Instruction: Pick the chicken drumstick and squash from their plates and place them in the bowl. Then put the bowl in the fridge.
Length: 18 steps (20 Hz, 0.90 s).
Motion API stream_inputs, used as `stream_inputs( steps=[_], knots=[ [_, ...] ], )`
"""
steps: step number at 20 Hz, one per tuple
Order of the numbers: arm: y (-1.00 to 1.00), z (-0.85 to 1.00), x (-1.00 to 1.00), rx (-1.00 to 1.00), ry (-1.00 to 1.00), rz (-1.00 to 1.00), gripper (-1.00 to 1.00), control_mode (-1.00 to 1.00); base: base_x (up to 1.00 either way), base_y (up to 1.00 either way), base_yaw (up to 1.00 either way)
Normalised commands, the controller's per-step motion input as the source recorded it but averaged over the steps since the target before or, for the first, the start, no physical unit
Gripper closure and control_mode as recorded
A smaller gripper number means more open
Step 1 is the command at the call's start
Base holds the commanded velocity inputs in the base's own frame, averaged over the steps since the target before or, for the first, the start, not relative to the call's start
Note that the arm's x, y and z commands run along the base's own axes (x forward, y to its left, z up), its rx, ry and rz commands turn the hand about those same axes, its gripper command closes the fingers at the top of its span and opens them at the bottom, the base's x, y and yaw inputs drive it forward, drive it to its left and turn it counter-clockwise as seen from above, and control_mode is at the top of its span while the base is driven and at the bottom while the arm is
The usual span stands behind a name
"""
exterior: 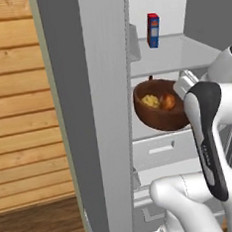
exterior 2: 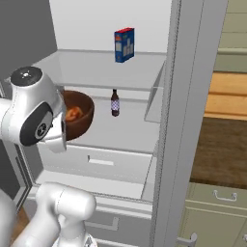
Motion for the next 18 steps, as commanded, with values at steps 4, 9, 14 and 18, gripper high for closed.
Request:
stream_inputs(
  steps=[4,9,14,18],
  knots=[
    [0.13,-0.52,0.37,0.0,0.0,0.2,1.0,-1.0,0.0,0.0,0.0],
    [0.01,-0.37,0.51,0.01,0.0,0.15,1.0,-1.0,0.0,0.0,0.0],
    [0.03,-0.19,0.67,0.01,0.0,0.08,1.0,-1.0,0.0,0.0,0.0],
    [0.21,-0.28,0.61,0.0,0.0,0.04,1.0,-1.0,0.0,0.0,0.0]
  ],
)
